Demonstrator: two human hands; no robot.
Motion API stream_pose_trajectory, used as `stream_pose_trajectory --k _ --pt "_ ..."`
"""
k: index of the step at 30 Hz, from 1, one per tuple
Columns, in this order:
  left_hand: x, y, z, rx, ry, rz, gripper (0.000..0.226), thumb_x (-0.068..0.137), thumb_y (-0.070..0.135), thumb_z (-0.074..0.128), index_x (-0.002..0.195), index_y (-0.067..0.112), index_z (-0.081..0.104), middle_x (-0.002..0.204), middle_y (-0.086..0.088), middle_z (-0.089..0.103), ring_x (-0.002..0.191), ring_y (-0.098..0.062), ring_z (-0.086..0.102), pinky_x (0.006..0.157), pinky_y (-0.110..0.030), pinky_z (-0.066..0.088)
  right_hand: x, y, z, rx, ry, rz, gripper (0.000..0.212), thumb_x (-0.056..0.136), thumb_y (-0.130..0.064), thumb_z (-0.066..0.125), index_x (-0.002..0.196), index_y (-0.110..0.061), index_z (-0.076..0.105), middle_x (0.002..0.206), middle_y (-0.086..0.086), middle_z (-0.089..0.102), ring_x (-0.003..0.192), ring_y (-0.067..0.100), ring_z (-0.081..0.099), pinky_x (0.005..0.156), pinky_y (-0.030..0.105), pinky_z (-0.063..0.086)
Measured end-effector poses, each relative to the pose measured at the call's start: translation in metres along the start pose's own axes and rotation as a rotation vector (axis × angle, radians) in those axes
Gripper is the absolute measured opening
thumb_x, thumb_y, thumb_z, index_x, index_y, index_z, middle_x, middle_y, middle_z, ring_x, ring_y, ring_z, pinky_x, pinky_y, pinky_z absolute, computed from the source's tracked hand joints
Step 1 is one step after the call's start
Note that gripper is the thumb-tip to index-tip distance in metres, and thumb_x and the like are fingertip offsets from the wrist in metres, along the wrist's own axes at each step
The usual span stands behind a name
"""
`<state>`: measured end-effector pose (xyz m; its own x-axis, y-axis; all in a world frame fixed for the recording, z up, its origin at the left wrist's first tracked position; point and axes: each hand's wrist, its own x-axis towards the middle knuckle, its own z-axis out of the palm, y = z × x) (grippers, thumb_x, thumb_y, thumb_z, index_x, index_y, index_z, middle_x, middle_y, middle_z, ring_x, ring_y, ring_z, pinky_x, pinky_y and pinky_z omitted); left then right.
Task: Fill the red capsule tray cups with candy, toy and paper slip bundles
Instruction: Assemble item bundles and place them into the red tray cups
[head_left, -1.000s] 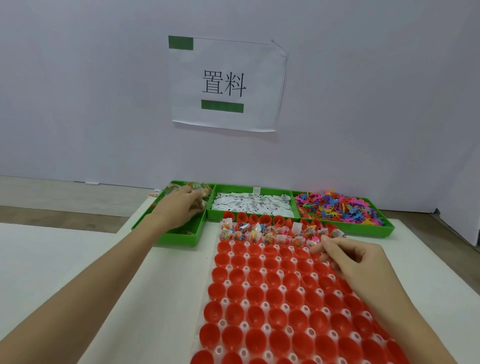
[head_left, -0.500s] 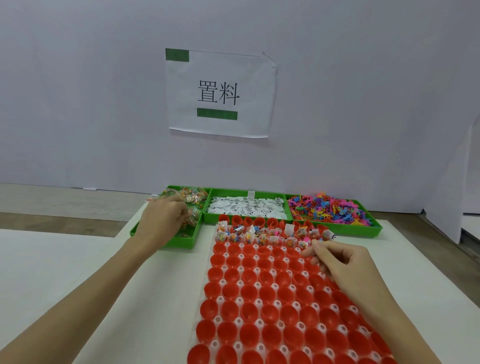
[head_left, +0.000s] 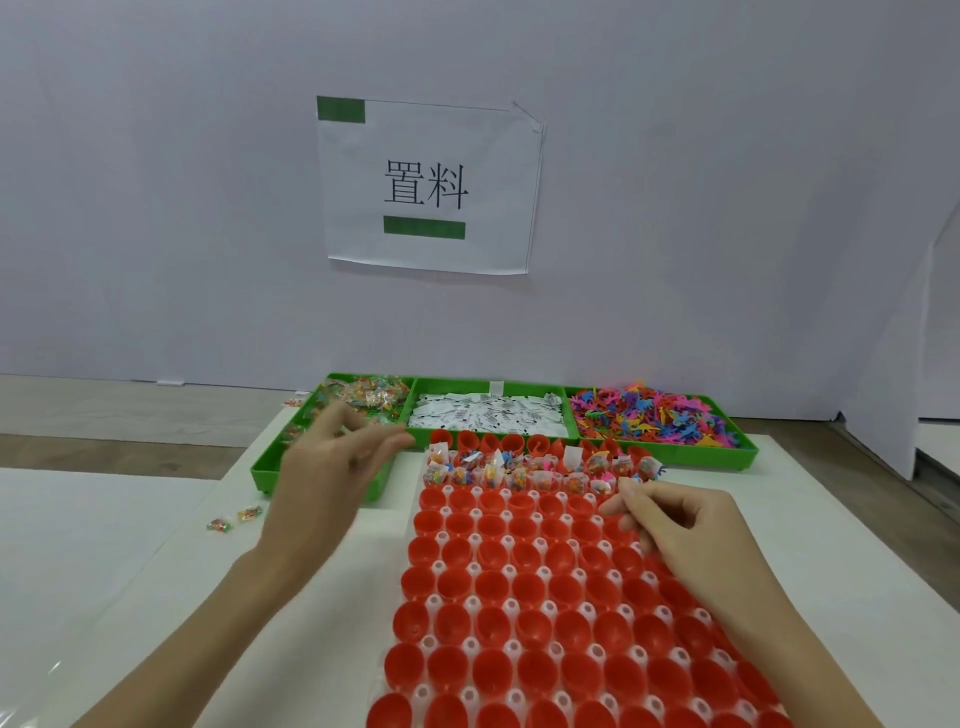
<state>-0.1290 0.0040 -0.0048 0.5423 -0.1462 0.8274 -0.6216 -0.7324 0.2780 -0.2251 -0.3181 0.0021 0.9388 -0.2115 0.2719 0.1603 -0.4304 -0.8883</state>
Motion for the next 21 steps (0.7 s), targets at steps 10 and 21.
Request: stream_pose_trajectory --k 10,21 --pt "-0.042 0.091 0.001 -0.479 -0.171 0.001 0.021 0.088 0.031 0.075 0.104 0.020 0.082 0.096 0.009 0.058 0.076 -0.007 0.062 0.071 -0.011 0.049 -0.004 -0.001 -0.001 0.028 -0.016 0.009 0.028 0.097 -0.036 0.063 0.078 -0.030 0.082 0.070 0.001 0.072 0.056 0.006 0.058 0.057 0.015 0.048" --pt "-0.044 0.060 -0.018 -0.519 -0.078 -0.188 0.016 0.078 0.028 0.085 0.082 0.022 0.070 0.073 0.012 0.063 0.051 -0.011 0.064 0.052 -0.027 0.053 -0.005 -0.015 0.012 -0.110 -0.041 -0.045 0.025 0.095 -0.037 0.062 0.077 -0.038 0.080 0.070 -0.001 0.072 0.057 0.013 0.062 0.061 0.024 0.056"
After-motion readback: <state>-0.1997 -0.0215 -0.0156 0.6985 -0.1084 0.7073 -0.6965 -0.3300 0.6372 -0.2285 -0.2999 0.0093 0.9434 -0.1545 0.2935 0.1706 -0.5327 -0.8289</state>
